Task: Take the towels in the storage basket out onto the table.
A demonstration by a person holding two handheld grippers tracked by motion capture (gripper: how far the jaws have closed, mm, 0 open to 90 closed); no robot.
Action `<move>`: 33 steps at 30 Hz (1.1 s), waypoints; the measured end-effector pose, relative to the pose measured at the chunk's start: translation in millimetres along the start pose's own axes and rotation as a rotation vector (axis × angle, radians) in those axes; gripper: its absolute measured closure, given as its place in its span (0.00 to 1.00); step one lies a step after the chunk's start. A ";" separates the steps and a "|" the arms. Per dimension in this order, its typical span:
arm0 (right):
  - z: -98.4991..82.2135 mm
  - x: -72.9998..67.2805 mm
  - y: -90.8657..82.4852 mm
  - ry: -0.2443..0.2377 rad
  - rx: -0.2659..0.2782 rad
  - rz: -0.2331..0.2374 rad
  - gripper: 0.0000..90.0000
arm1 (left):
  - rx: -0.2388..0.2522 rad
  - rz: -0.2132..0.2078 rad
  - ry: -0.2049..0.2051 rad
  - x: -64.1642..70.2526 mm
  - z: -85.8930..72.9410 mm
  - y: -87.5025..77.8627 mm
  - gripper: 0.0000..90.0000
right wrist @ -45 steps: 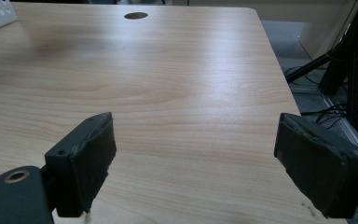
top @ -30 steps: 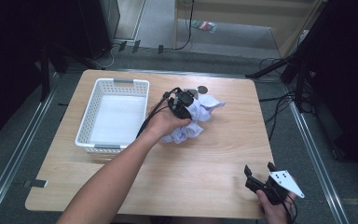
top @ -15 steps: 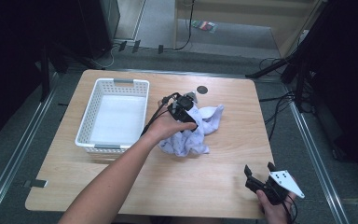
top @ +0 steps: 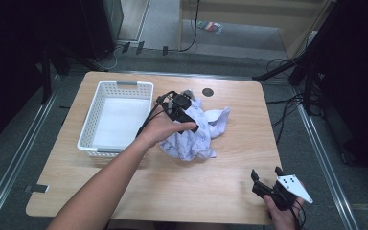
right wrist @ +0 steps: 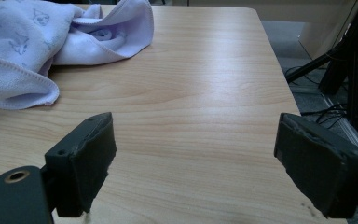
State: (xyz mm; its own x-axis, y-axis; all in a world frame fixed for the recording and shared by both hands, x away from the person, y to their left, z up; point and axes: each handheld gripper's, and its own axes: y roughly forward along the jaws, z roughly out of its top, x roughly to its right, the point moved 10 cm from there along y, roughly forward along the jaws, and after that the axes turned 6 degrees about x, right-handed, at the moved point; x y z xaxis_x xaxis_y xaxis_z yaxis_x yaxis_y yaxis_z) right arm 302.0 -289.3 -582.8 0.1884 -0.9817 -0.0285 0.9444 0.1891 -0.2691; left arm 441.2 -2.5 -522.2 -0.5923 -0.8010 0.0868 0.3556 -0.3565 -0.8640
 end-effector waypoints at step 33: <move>-0.6 0.0 0.7 -0.004 -0.007 -0.009 0.14 | 0.147 0.082 -0.129 -84.0 -63.8 -84.0 0.00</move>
State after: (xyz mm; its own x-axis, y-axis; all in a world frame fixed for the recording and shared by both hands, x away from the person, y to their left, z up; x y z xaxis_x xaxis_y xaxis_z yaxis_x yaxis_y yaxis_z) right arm 302.5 -289.2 -583.5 0.1808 -0.9833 -0.0219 0.9441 0.1797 -0.2765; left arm 415.0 125.4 -488.5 -0.4630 -0.8817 0.0903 0.5057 -0.3465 -0.7901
